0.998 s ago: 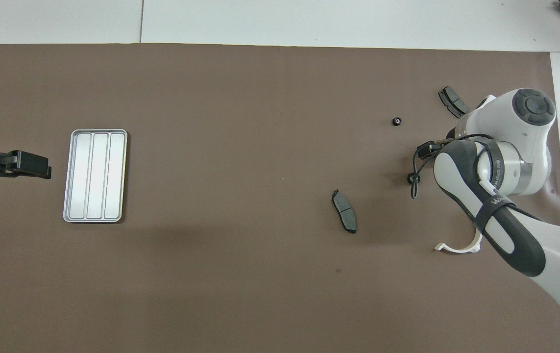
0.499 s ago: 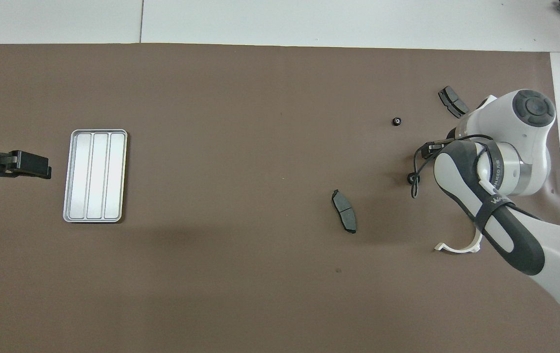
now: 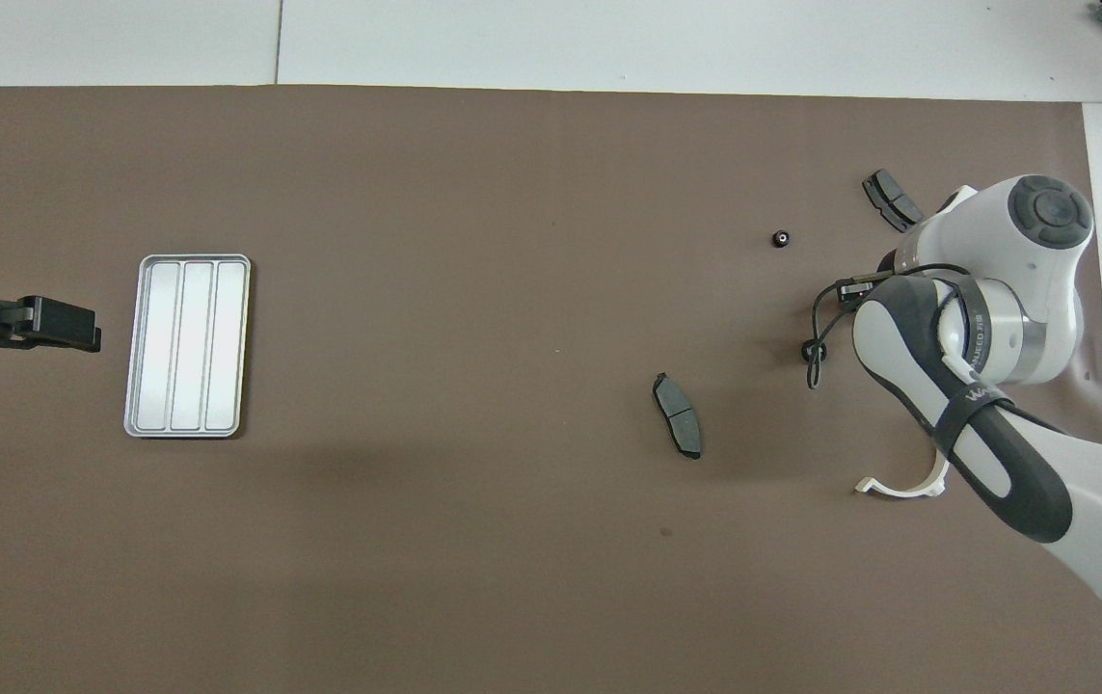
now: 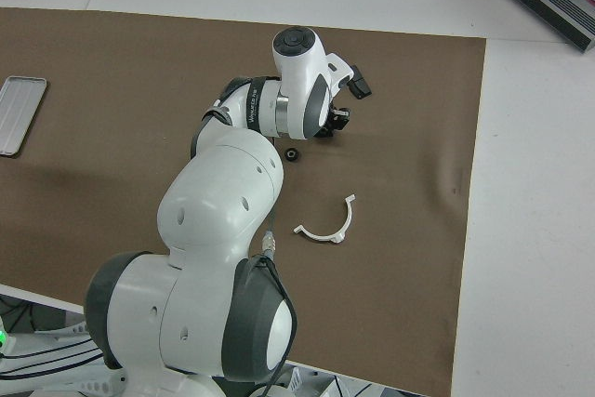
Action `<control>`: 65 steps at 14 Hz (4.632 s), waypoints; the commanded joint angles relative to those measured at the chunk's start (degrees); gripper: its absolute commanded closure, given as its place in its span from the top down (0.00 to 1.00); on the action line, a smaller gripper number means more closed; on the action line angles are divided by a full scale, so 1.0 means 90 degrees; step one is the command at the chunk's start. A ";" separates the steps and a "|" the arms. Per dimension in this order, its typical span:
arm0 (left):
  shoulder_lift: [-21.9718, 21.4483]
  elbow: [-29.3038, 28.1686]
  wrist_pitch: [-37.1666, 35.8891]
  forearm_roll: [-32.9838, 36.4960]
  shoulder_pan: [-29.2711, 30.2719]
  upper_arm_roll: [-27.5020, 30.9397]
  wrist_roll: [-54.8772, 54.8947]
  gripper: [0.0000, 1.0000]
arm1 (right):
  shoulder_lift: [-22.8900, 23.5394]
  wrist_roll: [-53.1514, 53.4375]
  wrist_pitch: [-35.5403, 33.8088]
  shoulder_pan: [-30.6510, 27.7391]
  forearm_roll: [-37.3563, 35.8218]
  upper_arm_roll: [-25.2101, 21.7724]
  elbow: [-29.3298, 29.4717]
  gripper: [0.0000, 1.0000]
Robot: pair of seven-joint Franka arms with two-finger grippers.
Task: Pick bearing gear from pile to tray
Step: 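Close the right gripper on the black bearing and lift it, then carry the bearing to the table center and release it, then reach the left gripper to the bearing while the right gripper returns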
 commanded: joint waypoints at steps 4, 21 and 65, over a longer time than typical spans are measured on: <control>-0.0189 -0.0206 0.0020 0.0126 -0.0036 0.0014 0.0015 1.00 | -0.0039 -0.0166 -0.0001 -0.0075 0.0027 0.0007 0.0002 0.00; -0.0189 -0.0206 0.0030 0.0126 -0.0036 0.0014 0.0005 1.00 | -0.0402 0.5231 -0.0091 0.3291 0.0926 0.0173 0.0910 0.00; 0.3395 0.0608 0.3113 0.0194 -0.3815 0.0034 -0.4797 1.00 | -0.1417 -0.2256 0.0613 0.0433 0.0398 0.0114 -0.2048 0.70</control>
